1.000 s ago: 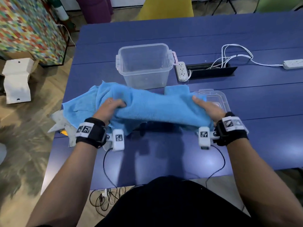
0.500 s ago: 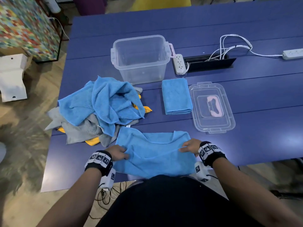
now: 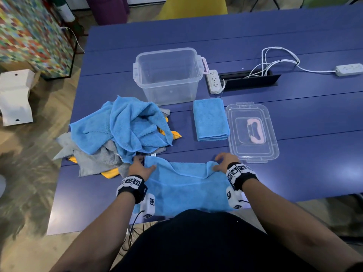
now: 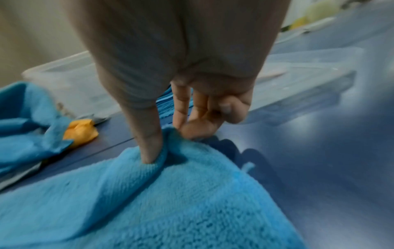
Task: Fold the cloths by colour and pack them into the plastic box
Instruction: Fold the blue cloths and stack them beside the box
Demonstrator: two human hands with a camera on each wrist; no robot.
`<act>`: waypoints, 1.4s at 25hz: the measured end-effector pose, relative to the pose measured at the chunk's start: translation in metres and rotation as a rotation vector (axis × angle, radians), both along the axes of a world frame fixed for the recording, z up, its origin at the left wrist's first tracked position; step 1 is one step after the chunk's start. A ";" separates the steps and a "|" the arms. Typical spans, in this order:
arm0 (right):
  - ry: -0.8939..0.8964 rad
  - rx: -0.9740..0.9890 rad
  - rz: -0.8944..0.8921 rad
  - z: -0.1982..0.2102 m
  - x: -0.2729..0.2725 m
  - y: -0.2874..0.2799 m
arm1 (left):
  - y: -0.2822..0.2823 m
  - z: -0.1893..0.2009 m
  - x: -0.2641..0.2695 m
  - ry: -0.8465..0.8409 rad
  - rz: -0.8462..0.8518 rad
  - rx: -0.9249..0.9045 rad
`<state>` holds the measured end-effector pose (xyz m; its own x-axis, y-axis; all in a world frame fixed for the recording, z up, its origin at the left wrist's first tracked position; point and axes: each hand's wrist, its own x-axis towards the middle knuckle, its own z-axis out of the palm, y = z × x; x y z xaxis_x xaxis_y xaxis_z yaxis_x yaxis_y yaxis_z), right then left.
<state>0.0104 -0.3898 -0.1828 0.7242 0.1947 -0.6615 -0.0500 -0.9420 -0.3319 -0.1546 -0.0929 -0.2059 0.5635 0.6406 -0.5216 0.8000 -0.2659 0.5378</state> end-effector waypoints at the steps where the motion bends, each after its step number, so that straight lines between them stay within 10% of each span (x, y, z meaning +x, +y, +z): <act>1: -0.004 -0.043 0.025 0.000 -0.001 0.004 | -0.002 -0.002 0.000 0.018 -0.014 -0.009; 11: -0.078 0.437 -0.559 -0.012 0.020 -0.007 | 0.035 -0.014 -0.014 0.150 0.006 0.003; 14: -0.271 0.233 -0.384 -0.009 0.021 -0.011 | 0.033 -0.015 -0.011 0.171 -0.006 0.081; 20: -0.053 0.242 0.162 -0.022 -0.008 -0.002 | 0.006 -0.004 -0.012 0.095 -0.102 0.347; 24: -0.026 -0.025 0.182 -0.020 -0.006 -0.001 | -0.003 0.008 -0.011 -0.162 -0.261 0.710; 27: -0.073 -0.112 0.199 -0.010 -0.006 0.005 | -0.007 0.017 -0.009 -0.331 -0.439 0.453; 29: -0.029 -0.060 0.226 -0.007 -0.009 0.009 | -0.009 0.015 -0.012 -0.162 -0.679 0.117; 32: 0.166 0.026 0.384 -0.009 -0.020 0.008 | -0.012 0.007 -0.021 0.145 -1.001 0.115; 35: 0.144 -0.116 0.501 -0.009 -0.026 0.007 | -0.004 0.005 -0.022 0.091 -0.873 0.003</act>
